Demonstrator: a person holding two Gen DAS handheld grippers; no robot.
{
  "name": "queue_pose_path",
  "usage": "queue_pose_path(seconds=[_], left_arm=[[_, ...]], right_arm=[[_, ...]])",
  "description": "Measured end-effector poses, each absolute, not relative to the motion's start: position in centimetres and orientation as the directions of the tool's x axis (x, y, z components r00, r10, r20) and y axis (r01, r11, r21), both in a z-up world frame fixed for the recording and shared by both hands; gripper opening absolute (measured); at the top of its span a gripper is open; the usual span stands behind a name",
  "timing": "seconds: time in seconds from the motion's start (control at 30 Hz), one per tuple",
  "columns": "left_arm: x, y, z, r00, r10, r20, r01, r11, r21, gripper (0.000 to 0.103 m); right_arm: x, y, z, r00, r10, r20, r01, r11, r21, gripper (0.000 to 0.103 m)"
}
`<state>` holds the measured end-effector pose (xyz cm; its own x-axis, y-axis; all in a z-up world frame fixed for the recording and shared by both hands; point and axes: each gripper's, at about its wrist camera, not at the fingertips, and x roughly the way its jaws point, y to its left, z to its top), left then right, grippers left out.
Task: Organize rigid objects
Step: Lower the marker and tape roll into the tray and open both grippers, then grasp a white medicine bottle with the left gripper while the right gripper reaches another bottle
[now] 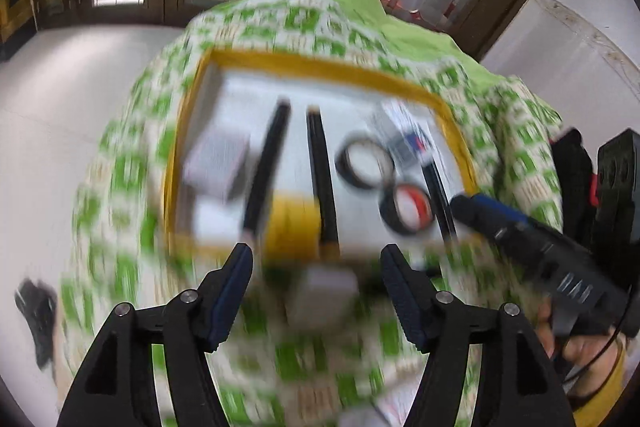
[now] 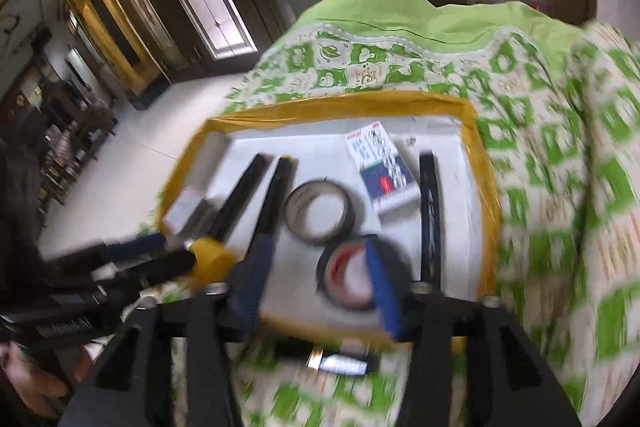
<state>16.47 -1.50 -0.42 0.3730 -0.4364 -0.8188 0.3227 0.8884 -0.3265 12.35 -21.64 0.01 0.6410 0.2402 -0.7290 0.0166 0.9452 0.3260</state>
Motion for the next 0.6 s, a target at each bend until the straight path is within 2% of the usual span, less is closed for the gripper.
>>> queue_pose_path(seconds=[0.07,0.3,0.43,0.6], left_arm=[[14.1,-0.8,-1.0,0.362,-0.449,-0.817,0.312,0.884,-0.348,0.070],[7.0,-0.6,-2.8,0.282,-0.560,-0.779,0.290,0.823,-0.487,0.070],[4.9,-2.6,-1.9,0.296,-0.563,-0.772,0.392,0.808,-0.439,0.070],[3.8,-5.0,-2.5,0.280,-0.501,-0.819,0.474,0.814,-0.336,0.070]], right_arm=[[9.8,-22.0,0.1,0.644,0.244,-0.725,0.027,0.940,0.340,0.069],[3.7,-22.5,-1.7,0.602,0.244,-0.760,0.059,0.936,0.347,0.072],[1.8,-22.7,-1.9,0.594,0.241,-0.767,0.068,0.935,0.347,0.072],[1.0,-23.2,-2.4,0.595,0.238,-0.767,0.081,0.932,0.352,0.072]])
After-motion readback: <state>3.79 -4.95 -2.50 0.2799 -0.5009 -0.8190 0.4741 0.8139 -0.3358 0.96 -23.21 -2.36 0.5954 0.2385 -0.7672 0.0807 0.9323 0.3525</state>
